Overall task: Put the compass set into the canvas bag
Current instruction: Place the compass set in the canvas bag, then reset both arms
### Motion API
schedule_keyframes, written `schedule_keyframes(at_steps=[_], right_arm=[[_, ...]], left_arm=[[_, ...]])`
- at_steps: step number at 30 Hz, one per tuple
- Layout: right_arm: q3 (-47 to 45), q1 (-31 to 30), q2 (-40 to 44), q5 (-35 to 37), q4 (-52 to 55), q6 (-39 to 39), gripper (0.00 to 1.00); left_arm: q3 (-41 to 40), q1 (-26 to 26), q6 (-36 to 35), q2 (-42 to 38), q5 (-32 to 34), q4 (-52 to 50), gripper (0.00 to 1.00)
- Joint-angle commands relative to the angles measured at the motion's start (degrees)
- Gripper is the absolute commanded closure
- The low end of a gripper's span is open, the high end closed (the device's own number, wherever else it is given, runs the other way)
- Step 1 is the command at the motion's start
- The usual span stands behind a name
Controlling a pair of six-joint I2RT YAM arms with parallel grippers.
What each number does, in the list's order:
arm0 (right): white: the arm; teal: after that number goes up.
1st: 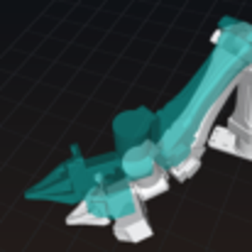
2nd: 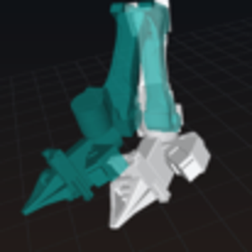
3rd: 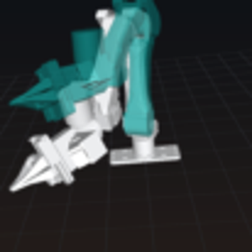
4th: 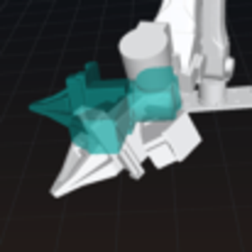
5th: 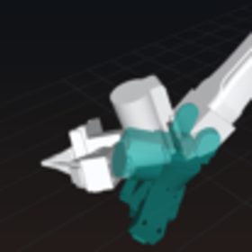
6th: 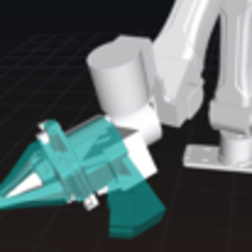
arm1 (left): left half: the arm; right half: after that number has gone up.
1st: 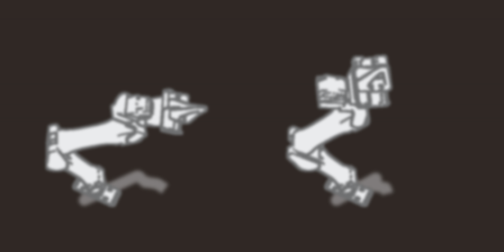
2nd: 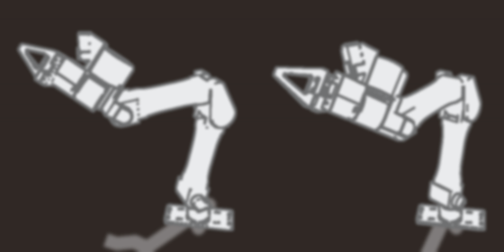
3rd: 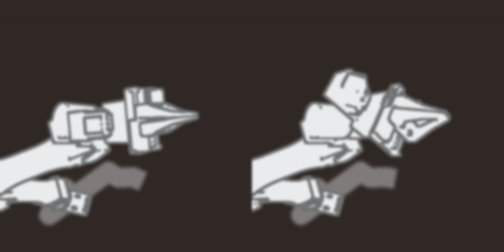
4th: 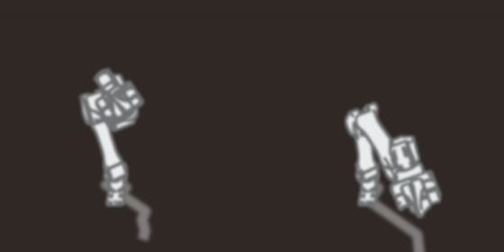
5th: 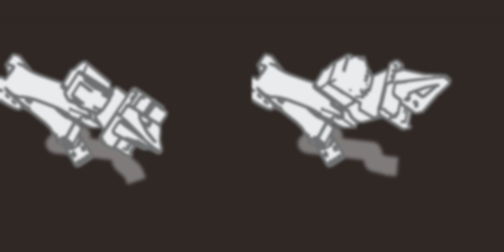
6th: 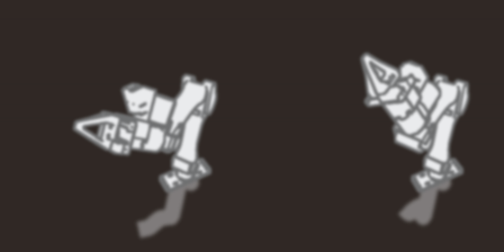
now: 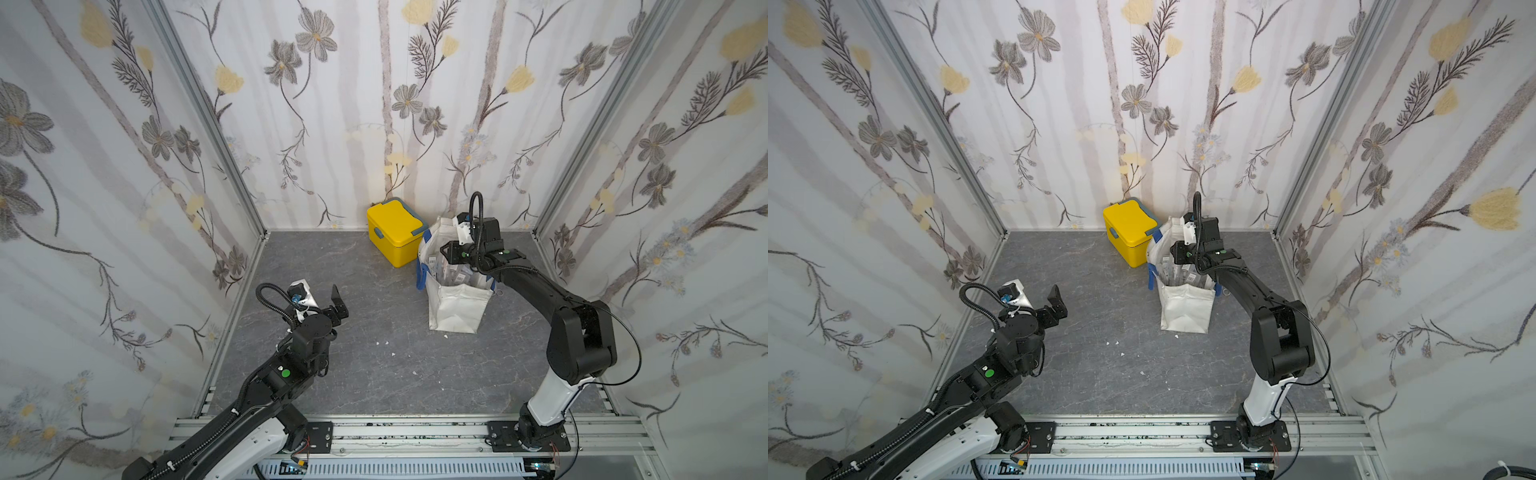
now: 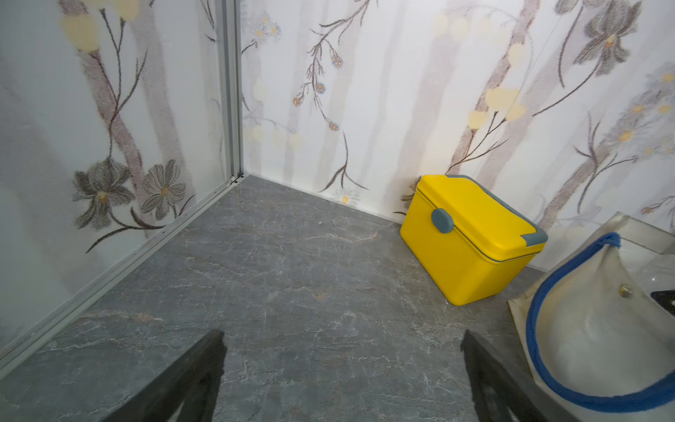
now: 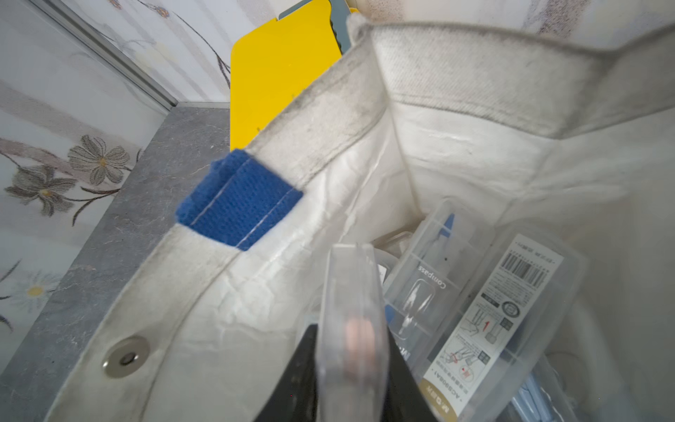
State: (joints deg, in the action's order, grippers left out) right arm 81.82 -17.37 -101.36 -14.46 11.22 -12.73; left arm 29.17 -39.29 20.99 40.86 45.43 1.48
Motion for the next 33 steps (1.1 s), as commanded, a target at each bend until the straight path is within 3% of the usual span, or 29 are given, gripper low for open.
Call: schedule_keyframes(at_steps=[1, 6, 8, 9, 16, 20, 26, 33], right_arm=[[1.5, -0.2, -0.1, 1.9, 0.7, 1.6, 0.59], [3.0, 0.3, 2.8, 2.6, 0.7, 2.5, 0.37], [2.9, 0.7, 5.8, 3.7, -0.4, 3.1, 0.17], [2.0, 1.0, 8.1, 5.0, -1.8, 3.6, 0.0], [-14.2, 5.7, 28.5, 27.2, -13.1, 6.2, 0.01], [-27.1, 10.8, 35.5, 34.5, -17.3, 6.2, 0.0], [-52.8, 13.0, 38.2, 36.9, -37.2, 7.3, 0.0], [-68.0, 13.2, 30.3, 35.4, -65.6, 7.3, 0.01]], left_arm=[[-1.1, 1.8, 1.4, 0.2, -0.1, -0.2, 0.0], [-1.7, 5.4, 0.3, 2.0, -2.2, 0.9, 0.0], [-1.9, 6.9, -0.5, 2.8, -2.1, 1.7, 0.0], [-2.4, 7.8, -1.0, 3.1, -2.0, 2.2, 0.0], [-6.5, 14.8, -3.4, 3.1, -5.2, 7.7, 0.0], [-9.2, 17.5, -5.1, 4.2, -7.4, 13.2, 0.0], [-12.1, 20.6, -8.2, 8.5, -10.3, 21.4, 0.0], [-18.7, 23.1, -12.2, 10.4, -13.6, 37.2, 0.0]])
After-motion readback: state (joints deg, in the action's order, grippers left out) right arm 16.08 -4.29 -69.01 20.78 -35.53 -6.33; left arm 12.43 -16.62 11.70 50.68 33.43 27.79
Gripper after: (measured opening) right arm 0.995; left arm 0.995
